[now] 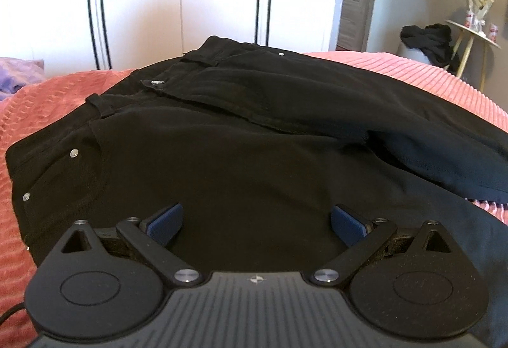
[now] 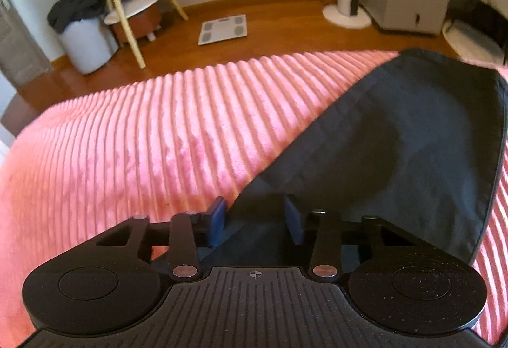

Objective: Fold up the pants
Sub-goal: 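Lift the cuffs with the right gripper and fold them toward the waistband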

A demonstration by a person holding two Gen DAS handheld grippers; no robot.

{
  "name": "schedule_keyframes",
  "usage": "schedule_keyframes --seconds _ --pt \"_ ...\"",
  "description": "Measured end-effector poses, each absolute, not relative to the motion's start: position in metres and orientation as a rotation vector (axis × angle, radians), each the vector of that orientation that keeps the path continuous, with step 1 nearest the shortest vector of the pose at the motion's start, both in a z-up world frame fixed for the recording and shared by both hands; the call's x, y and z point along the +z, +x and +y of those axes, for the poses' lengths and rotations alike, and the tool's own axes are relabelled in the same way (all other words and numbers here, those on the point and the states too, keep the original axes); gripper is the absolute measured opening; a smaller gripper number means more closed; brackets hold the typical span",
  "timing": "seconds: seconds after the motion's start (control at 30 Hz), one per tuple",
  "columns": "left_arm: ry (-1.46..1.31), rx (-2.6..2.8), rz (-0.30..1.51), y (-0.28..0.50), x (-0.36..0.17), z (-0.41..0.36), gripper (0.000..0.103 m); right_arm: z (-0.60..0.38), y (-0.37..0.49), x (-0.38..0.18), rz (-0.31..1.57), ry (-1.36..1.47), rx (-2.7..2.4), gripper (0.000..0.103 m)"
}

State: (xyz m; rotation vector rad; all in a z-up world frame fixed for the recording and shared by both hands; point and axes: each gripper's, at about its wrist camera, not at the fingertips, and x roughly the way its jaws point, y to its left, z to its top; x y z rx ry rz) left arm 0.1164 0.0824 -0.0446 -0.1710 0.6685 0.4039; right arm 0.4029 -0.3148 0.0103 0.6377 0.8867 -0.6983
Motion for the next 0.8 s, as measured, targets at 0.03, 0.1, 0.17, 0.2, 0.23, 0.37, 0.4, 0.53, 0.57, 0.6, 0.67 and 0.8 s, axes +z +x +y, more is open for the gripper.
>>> schedule_keyframes --seconds 0.03,0.1,0.17,0.2,0.23,0.37,0.4,0.53,0.57,0.6,0.67,0.8 --pt "-0.173 0.414 0.665 0.115 -0.045 0.08 0.099 -0.314 0.406 0.009 0.901 0.629 -0.693 0.043" --pt "-0.166 0.421 0.655 0.114 -0.046 0.078 0.099 -0.31 0.413 0.006 0.913 0.576 -0.686 0.043" --pt "-0.165 0.42 0.652 0.115 -0.048 0.078 0.099 -0.3 0.412 0.006 0.912 0.508 -0.675 0.042" --pt "-0.163 0.419 0.644 0.115 -0.049 0.079 0.099 -0.296 0.409 0.006 0.909 0.48 -0.667 0.037" --pt "-0.158 0.42 0.636 0.115 -0.05 0.079 0.099 -0.294 0.404 0.009 0.897 0.485 -0.645 0.031" --pt "-0.149 0.422 0.616 0.117 -0.051 0.08 0.099 -0.303 0.357 0.032 0.771 0.625 -0.524 0.008" --pt "-0.152 0.421 0.614 0.117 -0.051 0.081 0.099 -0.304 0.335 0.04 0.727 0.636 -0.48 0.008" --pt "-0.163 0.42 0.614 0.117 -0.048 0.082 0.099 -0.29 0.219 0.062 0.574 0.664 -0.331 0.007" --pt "-0.168 0.425 0.614 0.117 -0.047 0.082 0.099 -0.283 0.187 0.061 0.545 0.67 -0.312 0.007" --pt "-0.176 0.429 0.612 0.116 -0.046 0.083 0.099 -0.271 0.152 0.055 0.539 0.661 -0.313 0.007" --pt "-0.201 0.433 0.601 0.113 -0.043 0.086 0.099 -0.254 0.105 0.035 0.556 0.668 -0.319 0.008" --pt "-0.23 0.444 0.565 0.104 -0.034 0.092 0.099 -0.252 0.077 -0.012 0.75 0.824 -0.294 0.009"
